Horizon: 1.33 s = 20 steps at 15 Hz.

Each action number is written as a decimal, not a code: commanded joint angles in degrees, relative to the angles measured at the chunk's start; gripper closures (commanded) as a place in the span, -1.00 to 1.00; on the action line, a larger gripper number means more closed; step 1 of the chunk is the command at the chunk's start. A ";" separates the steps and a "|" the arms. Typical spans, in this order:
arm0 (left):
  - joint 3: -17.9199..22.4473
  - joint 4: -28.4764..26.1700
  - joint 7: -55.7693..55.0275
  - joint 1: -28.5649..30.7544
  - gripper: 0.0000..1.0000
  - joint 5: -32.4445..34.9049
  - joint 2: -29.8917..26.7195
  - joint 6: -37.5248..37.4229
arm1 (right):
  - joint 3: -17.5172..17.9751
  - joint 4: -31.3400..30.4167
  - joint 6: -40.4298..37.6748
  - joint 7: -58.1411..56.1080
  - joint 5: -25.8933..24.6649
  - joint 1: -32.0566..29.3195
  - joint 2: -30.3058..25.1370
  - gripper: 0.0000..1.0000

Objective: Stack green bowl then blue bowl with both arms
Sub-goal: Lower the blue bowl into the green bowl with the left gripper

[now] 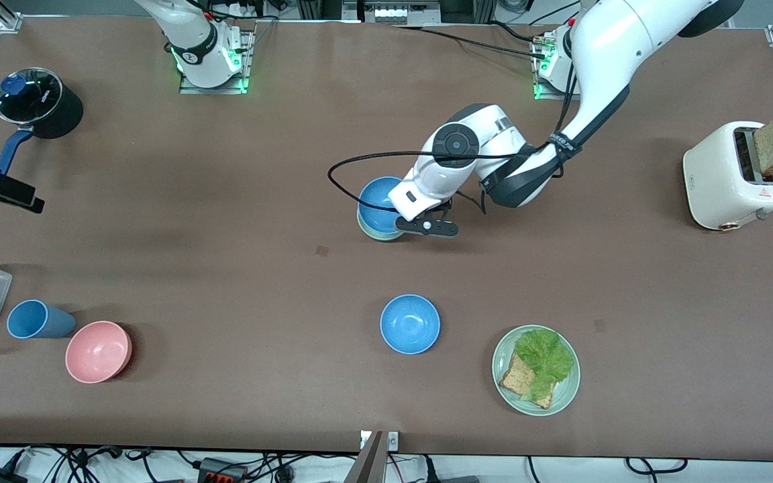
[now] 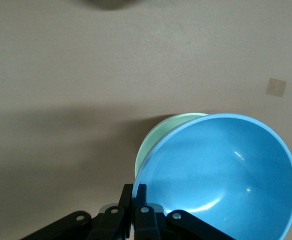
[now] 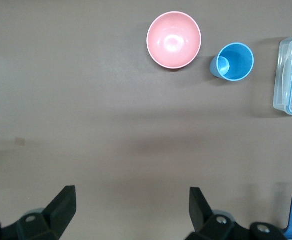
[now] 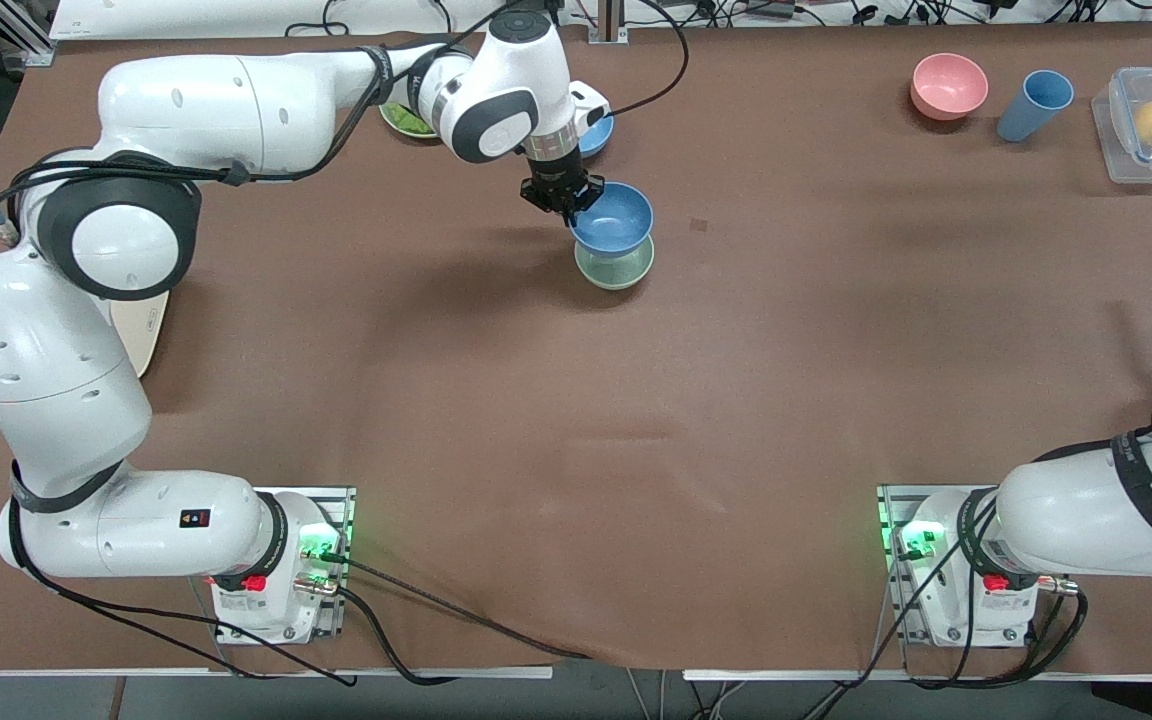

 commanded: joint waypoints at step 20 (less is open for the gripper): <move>-5.08 11.55 6.73 11.27 0.30 -0.18 -1.80 -16.47 | 0.57 -17.82 8.24 0.58 -1.37 0.27 -12.96 -1.00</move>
